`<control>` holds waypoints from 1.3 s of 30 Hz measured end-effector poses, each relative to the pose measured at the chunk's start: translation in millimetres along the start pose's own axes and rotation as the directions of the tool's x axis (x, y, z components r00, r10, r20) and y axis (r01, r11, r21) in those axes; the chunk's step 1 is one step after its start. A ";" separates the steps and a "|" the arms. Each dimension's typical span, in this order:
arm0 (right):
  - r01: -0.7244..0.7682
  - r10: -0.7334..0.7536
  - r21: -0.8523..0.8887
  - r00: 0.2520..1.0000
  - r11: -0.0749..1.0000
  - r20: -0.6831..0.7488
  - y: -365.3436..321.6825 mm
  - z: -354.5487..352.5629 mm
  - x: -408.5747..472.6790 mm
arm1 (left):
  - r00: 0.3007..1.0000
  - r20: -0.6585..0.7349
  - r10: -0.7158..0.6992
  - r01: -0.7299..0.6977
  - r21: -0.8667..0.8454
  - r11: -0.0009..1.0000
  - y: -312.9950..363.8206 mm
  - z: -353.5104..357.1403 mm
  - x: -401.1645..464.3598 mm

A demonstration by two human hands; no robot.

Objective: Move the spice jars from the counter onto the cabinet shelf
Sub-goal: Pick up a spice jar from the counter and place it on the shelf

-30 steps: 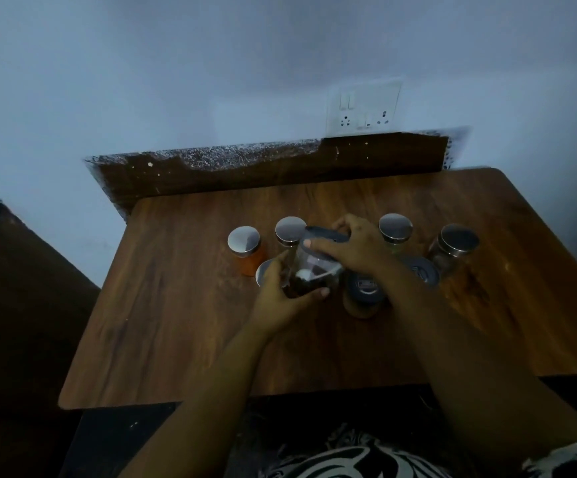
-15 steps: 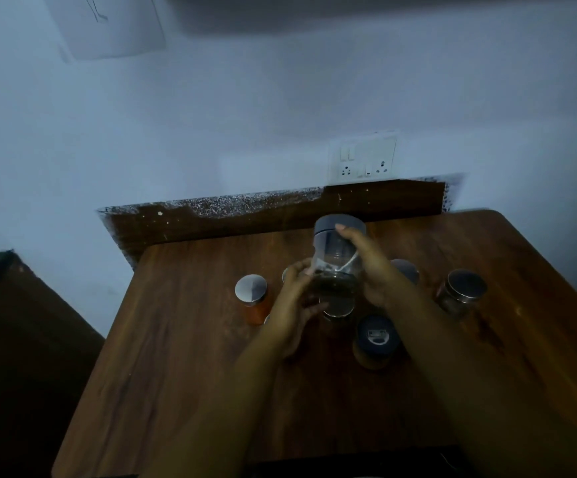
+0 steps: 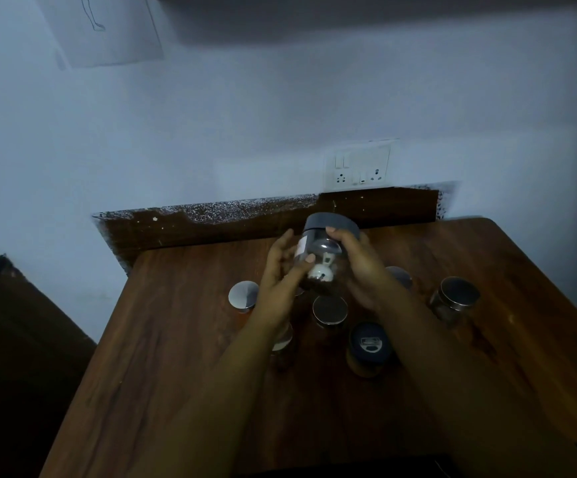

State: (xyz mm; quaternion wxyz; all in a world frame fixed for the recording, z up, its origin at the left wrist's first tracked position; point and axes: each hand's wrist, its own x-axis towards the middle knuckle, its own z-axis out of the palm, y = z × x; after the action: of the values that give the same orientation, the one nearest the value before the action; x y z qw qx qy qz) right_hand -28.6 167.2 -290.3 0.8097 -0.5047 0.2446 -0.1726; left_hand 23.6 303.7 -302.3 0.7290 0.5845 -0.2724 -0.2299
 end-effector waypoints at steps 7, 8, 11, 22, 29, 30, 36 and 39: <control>0.067 -0.068 0.036 0.997 0.997 0.026 -4.6 -3.3 -0.2 | 0.999 0.027 0.038 -0.041 0.107 0.993 -1.5 18.0 -5.7; 0.087 -0.088 0.034 0.996 0.996 0.030 -7.0 -4.2 -1.9 | 0.997 0.001 0.075 -0.074 0.171 0.982 -2.6 21.1 -5.3; 0.152 -0.164 -0.228 0.986 0.962 -0.032 -7.2 -8.0 -5.1 | 0.984 -0.016 0.176 -0.149 0.459 0.876 -8.8 28.1 -8.9; 0.035 -0.061 0.123 0.975 0.992 0.215 3.2 -24.2 -22.3 | 0.987 0.138 0.077 -0.103 0.194 0.975 3.7 21.4 -22.4; 0.064 -0.071 0.040 0.968 0.997 0.242 -3.9 -27.0 -27.3 | 0.980 0.090 0.176 -0.197 0.364 0.910 4.5 26.9 -23.7; 0.060 -0.068 0.041 0.969 0.997 0.238 -5.0 -26.7 -28.9 | 0.979 0.094 0.179 -0.201 0.360 0.911 5.3 27.3 -24.1; 0.170 -0.130 -0.089 0.930 0.981 0.344 -11.0 -34.1 -42.0 | 0.978 0.189 0.089 -0.151 0.344 0.927 14.7 19.8 -21.7; 0.257 -0.169 -0.213 0.917 0.943 0.361 -9.8 -37.8 -44.3 | 0.972 0.223 0.070 -0.154 0.386 0.909 17.6 16.3 -21.0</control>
State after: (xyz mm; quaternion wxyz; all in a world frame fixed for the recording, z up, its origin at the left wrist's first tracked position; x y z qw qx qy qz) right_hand -86.8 158.6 -285.6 0.7437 -0.6508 0.0654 -0.1382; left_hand -2.6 309.2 -285.1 0.5740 0.6779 -0.4203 -0.1853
